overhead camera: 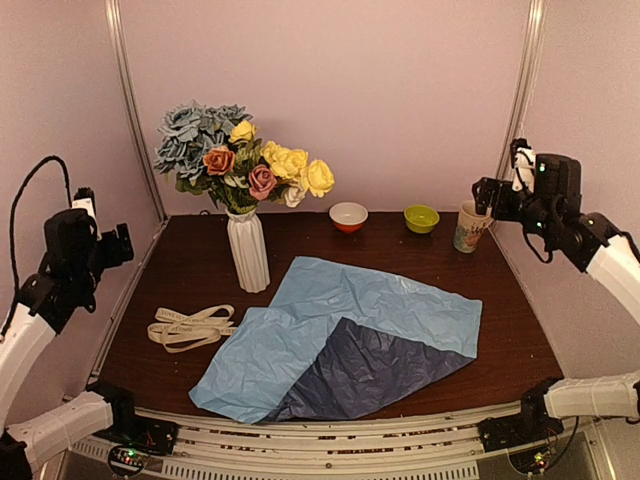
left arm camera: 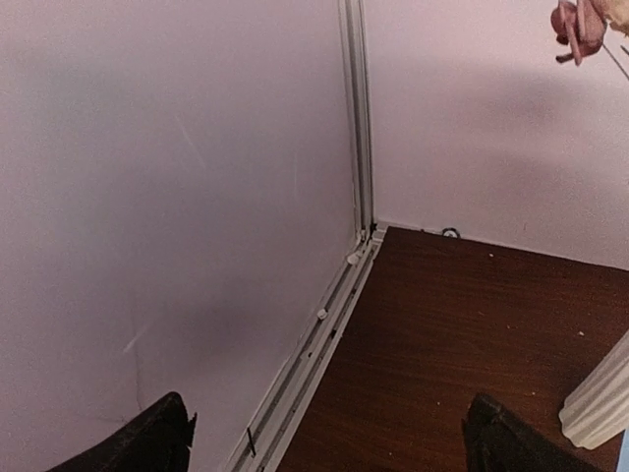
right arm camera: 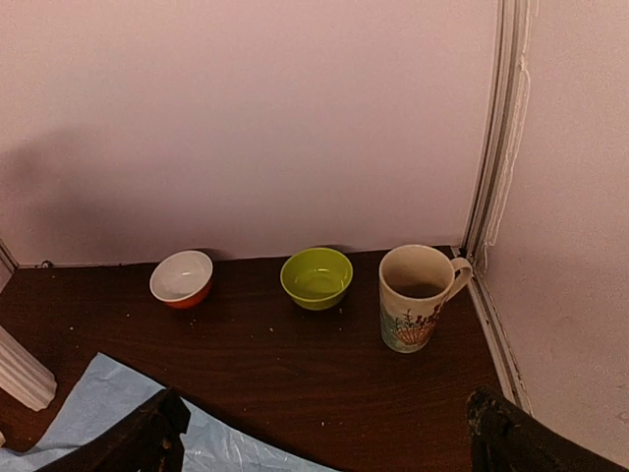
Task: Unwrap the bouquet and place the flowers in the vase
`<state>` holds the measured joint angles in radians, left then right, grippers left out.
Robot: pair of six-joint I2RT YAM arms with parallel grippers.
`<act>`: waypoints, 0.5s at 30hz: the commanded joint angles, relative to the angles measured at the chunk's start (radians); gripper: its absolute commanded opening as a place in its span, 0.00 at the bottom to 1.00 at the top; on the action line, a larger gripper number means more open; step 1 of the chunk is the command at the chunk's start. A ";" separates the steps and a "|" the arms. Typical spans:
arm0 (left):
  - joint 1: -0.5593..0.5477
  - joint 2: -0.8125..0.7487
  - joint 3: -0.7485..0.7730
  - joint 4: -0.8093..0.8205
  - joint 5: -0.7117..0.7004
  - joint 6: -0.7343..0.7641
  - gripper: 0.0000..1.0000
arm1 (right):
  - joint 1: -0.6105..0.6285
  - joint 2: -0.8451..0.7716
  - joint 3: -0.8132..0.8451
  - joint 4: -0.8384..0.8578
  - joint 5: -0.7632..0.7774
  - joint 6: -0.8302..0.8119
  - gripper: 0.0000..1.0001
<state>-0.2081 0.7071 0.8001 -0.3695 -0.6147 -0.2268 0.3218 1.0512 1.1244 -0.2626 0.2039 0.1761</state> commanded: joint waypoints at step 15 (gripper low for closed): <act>0.007 -0.444 -0.677 0.626 0.195 0.121 0.98 | -0.004 -0.603 -0.884 0.446 0.173 0.047 1.00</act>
<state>-0.2081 0.2939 0.2024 0.0559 -0.4511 -0.1940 0.3206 0.5045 0.3103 0.1253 0.3119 0.1917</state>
